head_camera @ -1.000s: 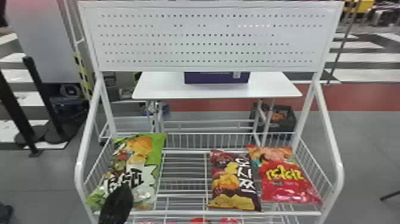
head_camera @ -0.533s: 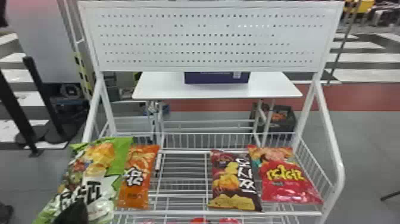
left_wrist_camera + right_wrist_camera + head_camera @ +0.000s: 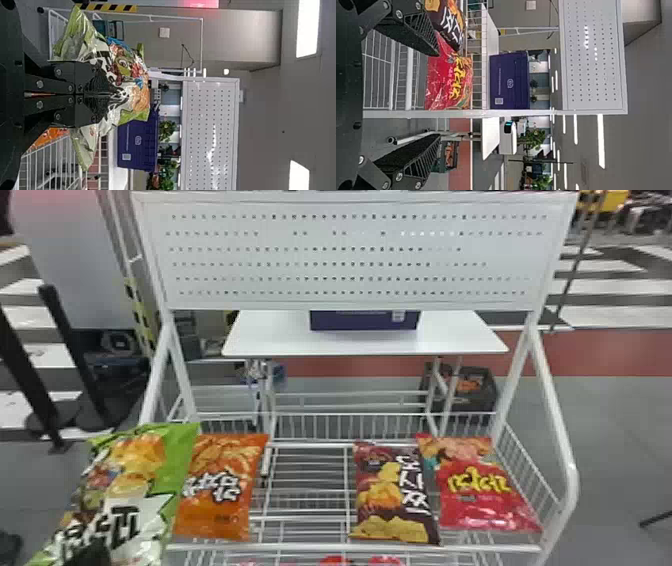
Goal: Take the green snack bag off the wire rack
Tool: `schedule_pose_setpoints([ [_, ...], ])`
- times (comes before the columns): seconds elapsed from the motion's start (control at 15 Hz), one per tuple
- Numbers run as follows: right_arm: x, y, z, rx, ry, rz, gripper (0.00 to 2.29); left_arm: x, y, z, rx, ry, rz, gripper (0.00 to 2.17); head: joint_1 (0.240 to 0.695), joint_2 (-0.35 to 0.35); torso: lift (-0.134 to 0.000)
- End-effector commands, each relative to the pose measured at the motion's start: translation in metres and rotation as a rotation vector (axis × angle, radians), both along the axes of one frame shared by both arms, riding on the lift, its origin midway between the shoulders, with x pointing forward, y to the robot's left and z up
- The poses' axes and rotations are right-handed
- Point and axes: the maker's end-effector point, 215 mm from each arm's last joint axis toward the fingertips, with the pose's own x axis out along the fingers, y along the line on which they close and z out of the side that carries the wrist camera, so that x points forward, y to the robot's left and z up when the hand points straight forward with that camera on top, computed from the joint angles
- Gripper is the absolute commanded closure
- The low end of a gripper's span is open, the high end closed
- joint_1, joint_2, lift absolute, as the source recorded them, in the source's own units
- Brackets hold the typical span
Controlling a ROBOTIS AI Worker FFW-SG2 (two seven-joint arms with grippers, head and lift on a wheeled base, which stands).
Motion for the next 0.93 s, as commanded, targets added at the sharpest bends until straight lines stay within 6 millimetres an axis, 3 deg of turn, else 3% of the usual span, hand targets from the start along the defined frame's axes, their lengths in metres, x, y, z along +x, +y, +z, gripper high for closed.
schedule_pose_setpoints([
  [0.0, 0.000, 0.000, 0.000, 0.000, 0.000, 0.000, 0.17, -0.001, 0.002, 0.003, 0.003, -0.009, 0.000, 1.71, 0.499, 0.000, 0.000],
  [0.87, 0.000, -0.001, 0.008, -0.001, -0.014, -0.005, 0.17, -0.001, 0.015, 0.007, 0.016, -0.017, 0.012, 1.71, 0.499, 0.000, 0.000],
])
